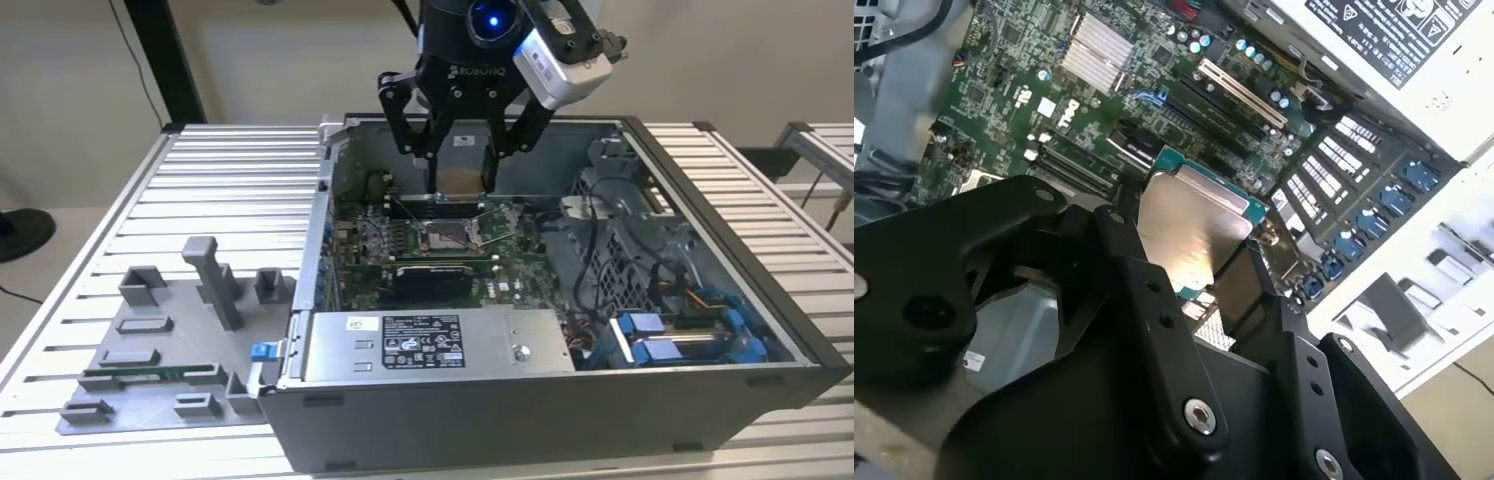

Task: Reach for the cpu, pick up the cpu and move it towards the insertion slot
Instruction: 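Pick up the cpu and move it towards the insertion slot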

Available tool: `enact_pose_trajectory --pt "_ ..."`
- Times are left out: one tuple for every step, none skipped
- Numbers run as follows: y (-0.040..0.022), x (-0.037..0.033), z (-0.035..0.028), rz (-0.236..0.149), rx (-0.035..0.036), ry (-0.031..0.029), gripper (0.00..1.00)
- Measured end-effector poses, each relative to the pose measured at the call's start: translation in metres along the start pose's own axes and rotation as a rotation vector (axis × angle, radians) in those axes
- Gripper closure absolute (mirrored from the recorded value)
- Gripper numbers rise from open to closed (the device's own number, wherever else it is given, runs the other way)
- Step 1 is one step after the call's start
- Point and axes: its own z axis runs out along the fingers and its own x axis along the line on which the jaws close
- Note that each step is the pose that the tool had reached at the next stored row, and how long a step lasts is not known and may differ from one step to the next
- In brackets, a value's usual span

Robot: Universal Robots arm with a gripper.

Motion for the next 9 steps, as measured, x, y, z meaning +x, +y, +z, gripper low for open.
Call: enact_pose_trajectory --pt "0.0 0.0 0.0 0.0 0.0001 0.0001 1.0" --pt "0.0 0.0 -0.0001 0.0 0.0001 0.0 1.0" --pt "0.0 0.0 -0.0001 0.0 0.0001 0.0 1.0" --pt "0.0 -0.0001 -0.0001 0.0 0.0001 0.0 1.0" --pt "0.0 -0.0001 0.0 0.0 0.0001 0.0 1.0" --pt "0.0 -0.0001 0.0 0.0 0.0001 0.0001 1.0" --pt "0.0 -0.0002 0.0 0.0 0.0001 0.0 1.0" --pt "0.0 -0.0007 0.0 0.0 0.0001 0.0 1.0" --pt "0.0 -0.0013 0.0 0.0 0.0001 0.0 1.0"
